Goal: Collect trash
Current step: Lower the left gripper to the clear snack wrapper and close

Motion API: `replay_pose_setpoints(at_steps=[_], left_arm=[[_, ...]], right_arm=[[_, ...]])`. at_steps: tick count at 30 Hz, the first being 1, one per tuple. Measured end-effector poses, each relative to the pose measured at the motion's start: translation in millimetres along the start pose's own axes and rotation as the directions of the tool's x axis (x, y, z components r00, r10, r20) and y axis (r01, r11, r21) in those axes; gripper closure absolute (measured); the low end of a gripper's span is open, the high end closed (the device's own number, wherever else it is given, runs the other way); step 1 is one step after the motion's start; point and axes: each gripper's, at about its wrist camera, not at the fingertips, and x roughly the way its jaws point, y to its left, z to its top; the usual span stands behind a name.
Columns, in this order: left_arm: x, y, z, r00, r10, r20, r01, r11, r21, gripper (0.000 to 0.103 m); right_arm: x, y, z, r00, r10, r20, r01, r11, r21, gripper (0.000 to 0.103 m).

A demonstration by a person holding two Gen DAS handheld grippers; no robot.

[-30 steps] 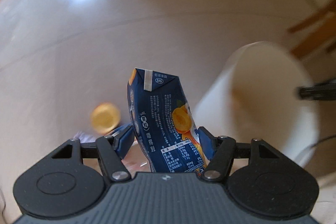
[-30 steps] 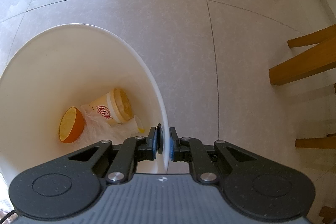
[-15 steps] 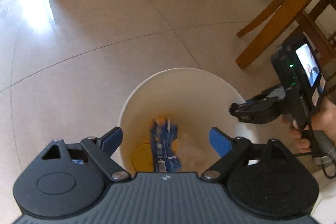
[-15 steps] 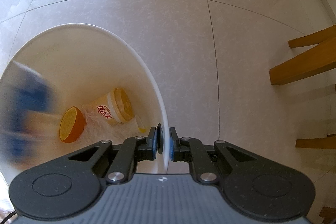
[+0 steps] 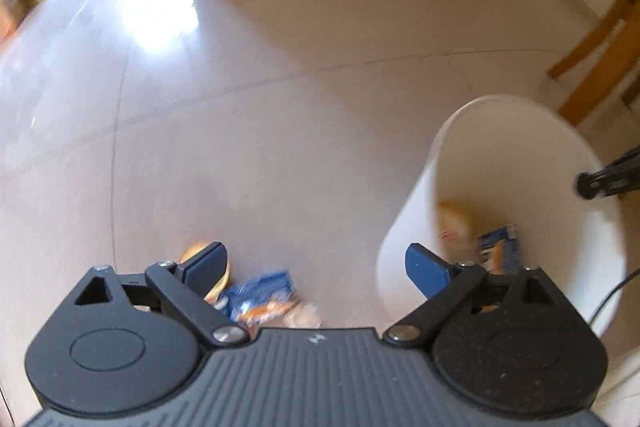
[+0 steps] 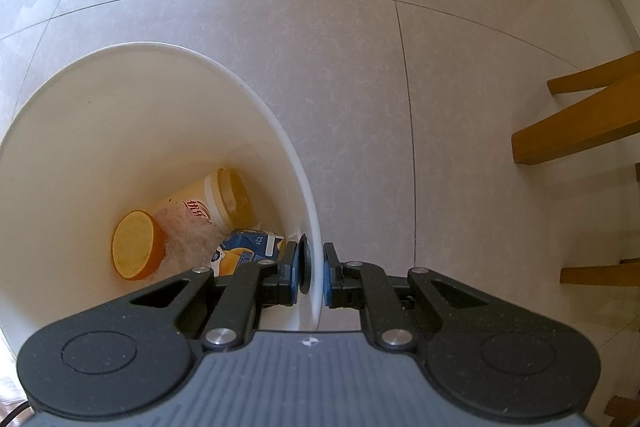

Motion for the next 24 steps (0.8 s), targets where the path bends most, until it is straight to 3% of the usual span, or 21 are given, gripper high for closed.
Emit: replay_pose_setpoints(at_steps=[5, 9, 16, 20, 24], left_arm=[[37.5, 44.8, -39.6, 0.996, 0.015, -0.089, -0.036, 0.972, -0.234, 0.007], [69.0, 81.3, -72.6, 0.982, 0.051, -0.184, -0.121, 0.909, -0.398, 0.007], [122.8, 97.3, -114.8, 0.949, 0.090, -0.302, -0.231, 0.850, -0.473, 0.007], [145.4, 108.1, -130.2, 0.931, 0.096, -0.351, -0.291, 0.777, -0.559, 0.007], [158.7, 121.2, -144.0, 0.927, 0.105, -0.361, -0.329, 0.690, -0.645, 0.007]], right_arm=[[-0.2, -0.7, 1.0, 1.000, 0.000, -0.001, 0.000, 1.000, 0.003, 0.089], [-0.2, -0.5, 0.4, 1.000, -0.003, 0.001, 0.003, 1.000, 0.000, 0.089], [0.6, 0.7, -1.2, 1.000, -0.007, 0.004, 0.007, 1.000, -0.002, 0.089], [0.5, 1.9, -1.8, 1.000, -0.012, 0.005, 0.012, 1.000, -0.004, 0.089], [0.5, 3.8, -2.5, 1.000, -0.017, 0.008, 0.017, 1.000, -0.009, 0.088]])
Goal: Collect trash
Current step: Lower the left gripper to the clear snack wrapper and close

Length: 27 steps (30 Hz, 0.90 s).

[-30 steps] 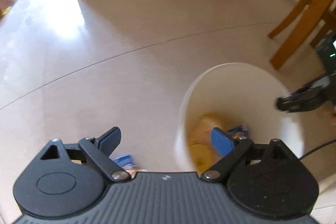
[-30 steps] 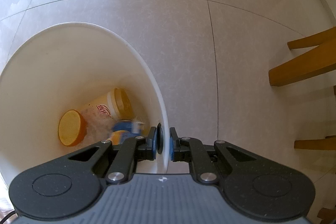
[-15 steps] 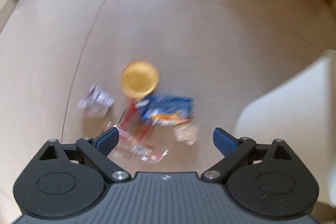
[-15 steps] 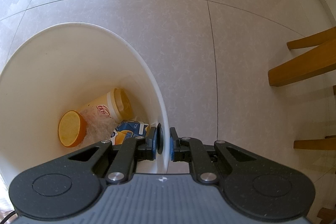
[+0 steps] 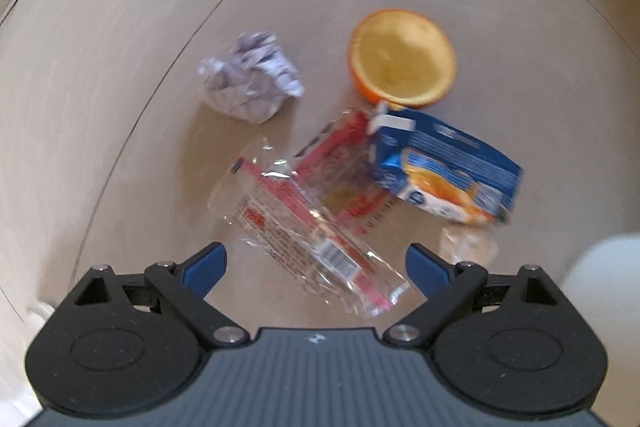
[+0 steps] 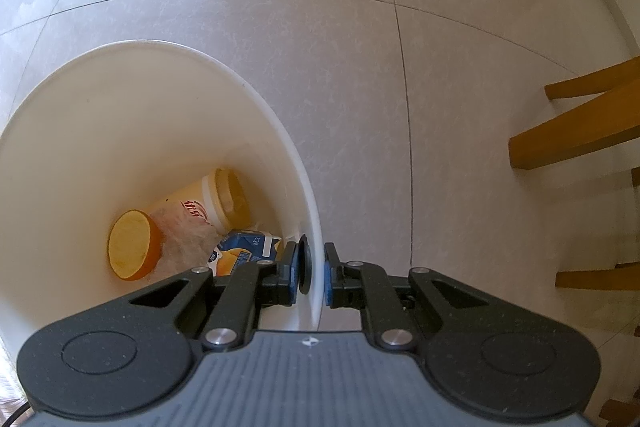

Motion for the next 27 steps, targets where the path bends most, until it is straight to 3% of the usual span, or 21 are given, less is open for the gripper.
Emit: replay_pose_setpoints(at_steps=[3, 14, 17, 21, 27], left_arm=[[10.0, 5.5, -1.4, 1.000, 0.013, 0.004, -0.012, 0.999, -0.039, 0.007], [21.1, 32.8, -13.3, 0.995, 0.099, -0.018, -0.100, 0.995, -0.027, 0.007], [21.4, 41.6, -11.8, 0.996, 0.084, -0.005, -0.084, 0.994, -0.063, 0.010], [29.6, 42.9, -11.4, 0.998, 0.031, -0.045, -0.038, 0.988, -0.148, 0.030], [43.2, 35.8, -20.2, 0.997, 0.014, -0.070, -0.030, 0.973, -0.231, 0.048]], right_arm=[[-0.4, 2.1, -0.8, 1.000, -0.006, 0.002, 0.006, 1.000, -0.004, 0.088], [-1.8, 3.0, 0.4, 1.000, -0.008, 0.002, 0.008, 1.000, -0.002, 0.088], [-1.8, 3.4, 0.4, 1.000, -0.009, 0.002, 0.009, 1.000, -0.003, 0.088], [-2.0, 3.4, 0.3, 1.000, -0.010, 0.003, 0.010, 1.000, -0.004, 0.088], [-2.2, 3.8, 0.1, 1.000, -0.011, 0.003, 0.011, 1.000, -0.001, 0.088]])
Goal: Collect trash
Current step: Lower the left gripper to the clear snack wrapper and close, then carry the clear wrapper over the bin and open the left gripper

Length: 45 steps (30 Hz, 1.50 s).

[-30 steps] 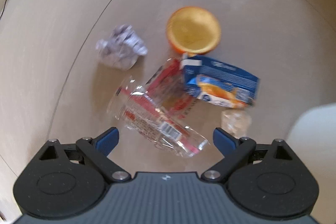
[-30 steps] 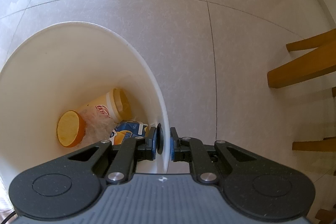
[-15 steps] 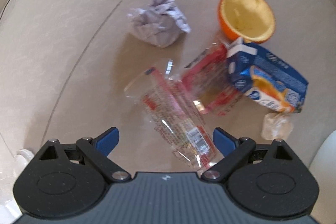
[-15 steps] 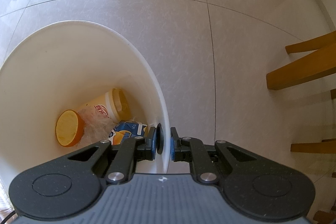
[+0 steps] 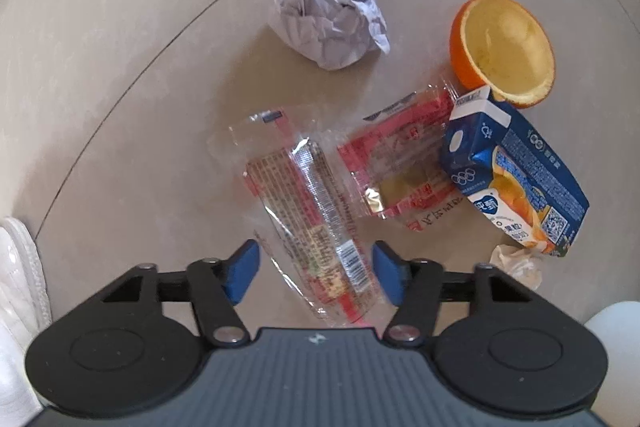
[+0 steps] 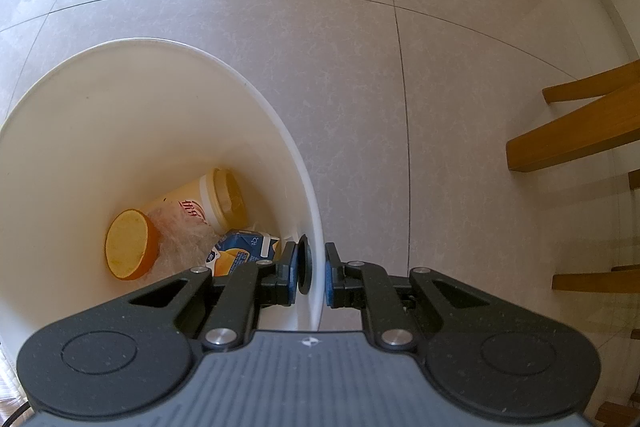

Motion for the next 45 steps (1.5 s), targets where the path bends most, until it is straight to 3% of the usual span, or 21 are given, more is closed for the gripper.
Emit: replay_pose_setpoints(at_steps=[2, 7, 14, 22, 30, 37, 43, 45], left_arm=[[-0.5, -7.6, -2.6, 1.000, 0.010, 0.007, -0.010, 1.000, 0.008, 0.051], [-2.5, -13.8, -3.1, 0.999, 0.031, 0.023, -0.032, 0.999, 0.041, 0.069], [-18.2, -17.0, -3.5, 0.997, 0.064, 0.046, -0.069, 0.991, 0.113, 0.077], [-60.4, -19.8, 0.0, 0.995, 0.043, 0.091, -0.059, 0.982, 0.177, 0.081], [-97.2, -33.9, 6.0, 0.991, 0.011, 0.132, -0.051, 0.952, 0.302, 0.085], [-146.4, -61.7, 5.0, 0.983, -0.069, 0.168, -0.016, 0.887, 0.462, 0.085], [-201.4, -92.3, -12.3, 0.971, -0.154, 0.184, 0.008, 0.789, 0.614, 0.085], [-221.1, -102.5, -20.2, 0.967, -0.184, 0.176, 0.020, 0.745, 0.667, 0.085]], right_arm=[[0.1, 0.1, -0.2, 1.000, -0.001, 0.001, 0.001, 1.000, -0.002, 0.088], [0.3, 0.1, -0.4, 1.000, -0.003, 0.002, 0.003, 1.000, -0.004, 0.088], [0.5, 1.0, 0.2, 1.000, 0.000, 0.000, 0.000, 1.000, 0.000, 0.088], [0.2, 0.7, 0.4, 1.000, 0.001, 0.001, -0.001, 1.000, -0.004, 0.088], [0.2, 0.9, 0.8, 1.000, 0.001, 0.000, -0.001, 1.000, -0.004, 0.088], [0.0, 1.1, 0.9, 1.000, 0.000, -0.001, 0.000, 1.000, -0.009, 0.088], [0.0, 1.9, 0.9, 1.000, 0.000, -0.001, 0.000, 1.000, -0.009, 0.088], [0.0, 2.3, 0.7, 1.000, 0.000, 0.000, 0.000, 1.000, -0.011, 0.088]])
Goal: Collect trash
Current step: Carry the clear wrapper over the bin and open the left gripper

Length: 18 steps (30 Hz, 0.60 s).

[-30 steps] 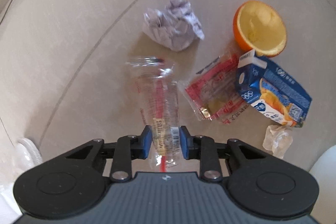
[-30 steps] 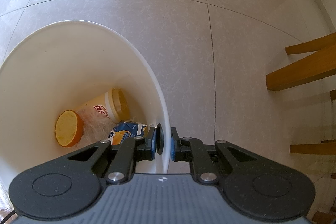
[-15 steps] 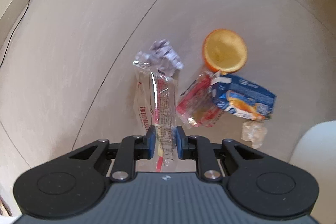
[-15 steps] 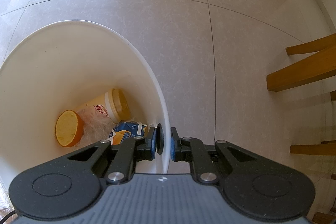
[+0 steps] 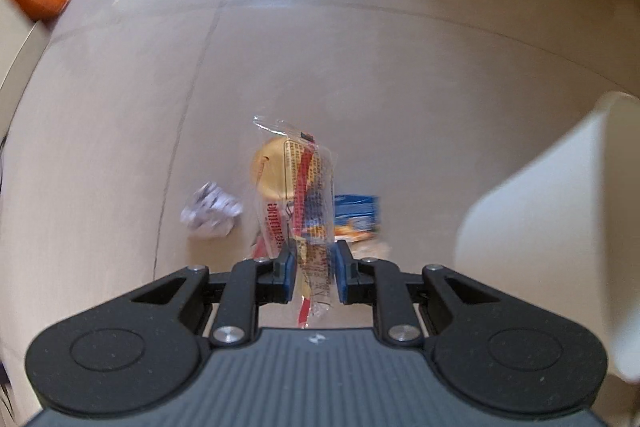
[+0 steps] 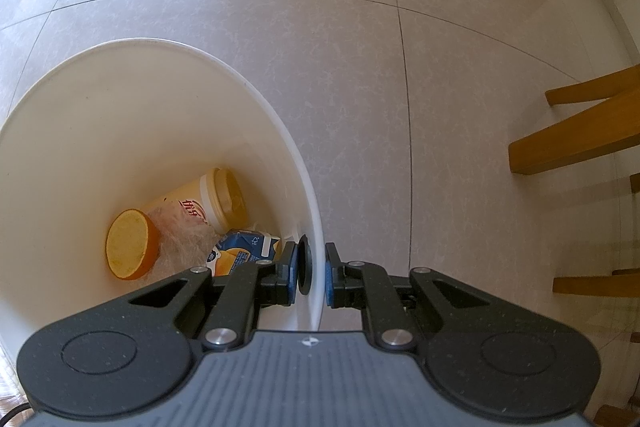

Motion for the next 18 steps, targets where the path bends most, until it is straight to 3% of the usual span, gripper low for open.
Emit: replay_pose_setpoints(at_steps=[5, 12, 18], left_arm=[[-39.9, -39.6, 14.3, 0.998, -0.066, -0.006, 0.066, 0.983, 0.170, 0.085], [-90.1, -103.5, 29.3, 0.984, -0.177, -0.029, 0.175, 0.913, 0.367, 0.085], [-98.5, -153.8, 32.0, 0.966, -0.256, -0.045, 0.248, 0.859, 0.448, 0.085]], right_arm=[[0.2, -0.6, -0.1, 1.000, 0.004, -0.002, -0.004, 1.000, 0.003, 0.088], [0.3, -3.9, 2.5, 1.000, 0.016, -0.011, -0.016, 1.000, 0.012, 0.088], [0.8, -6.4, 2.9, 0.999, 0.036, -0.017, -0.036, 0.999, 0.027, 0.088]])
